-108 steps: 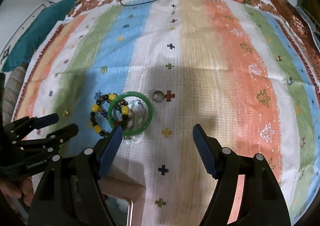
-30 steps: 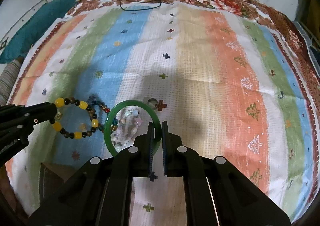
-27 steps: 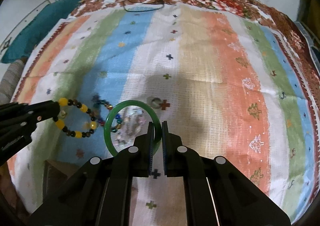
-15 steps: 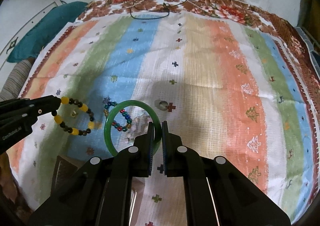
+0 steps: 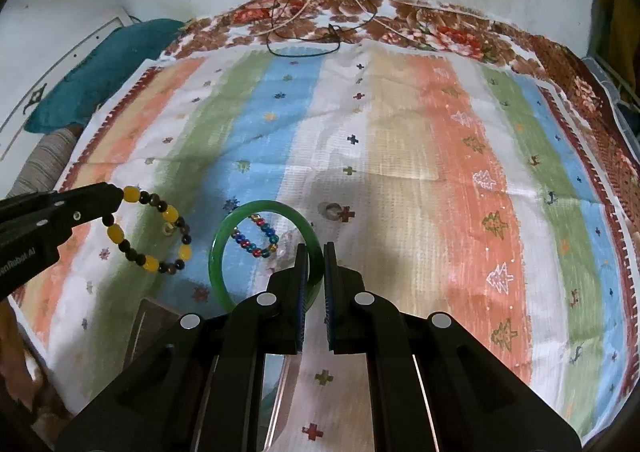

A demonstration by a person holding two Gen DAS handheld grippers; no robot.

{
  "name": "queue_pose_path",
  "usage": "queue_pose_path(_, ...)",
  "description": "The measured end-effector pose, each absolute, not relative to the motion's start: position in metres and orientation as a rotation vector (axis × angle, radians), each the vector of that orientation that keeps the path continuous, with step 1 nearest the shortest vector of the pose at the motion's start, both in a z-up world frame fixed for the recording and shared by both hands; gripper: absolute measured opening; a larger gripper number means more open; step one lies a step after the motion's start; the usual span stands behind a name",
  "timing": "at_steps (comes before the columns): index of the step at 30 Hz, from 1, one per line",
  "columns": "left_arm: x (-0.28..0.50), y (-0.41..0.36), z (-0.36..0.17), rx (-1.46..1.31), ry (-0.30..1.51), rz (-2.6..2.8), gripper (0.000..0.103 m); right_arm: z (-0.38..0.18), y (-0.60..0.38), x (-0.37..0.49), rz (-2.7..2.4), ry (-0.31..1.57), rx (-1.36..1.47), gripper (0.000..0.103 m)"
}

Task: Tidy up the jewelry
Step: 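Lift both held pieces and carry them over the silver tin, then lower both pieces into the tin and open both tools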

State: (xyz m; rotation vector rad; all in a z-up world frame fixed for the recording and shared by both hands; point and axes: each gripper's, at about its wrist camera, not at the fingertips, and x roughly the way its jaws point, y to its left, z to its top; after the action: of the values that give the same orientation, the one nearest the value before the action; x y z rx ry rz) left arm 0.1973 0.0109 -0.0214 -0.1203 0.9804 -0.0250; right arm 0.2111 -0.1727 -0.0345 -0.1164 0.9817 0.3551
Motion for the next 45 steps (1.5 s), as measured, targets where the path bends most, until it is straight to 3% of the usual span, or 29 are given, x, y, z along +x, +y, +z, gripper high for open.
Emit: queue_pose_path(45, 0.119, -0.005, 0.006, -0.157, 0.91, -0.093, 0.009, -0.019, -0.179, 0.13, 0.396, 0.948, -0.126, 0.008)
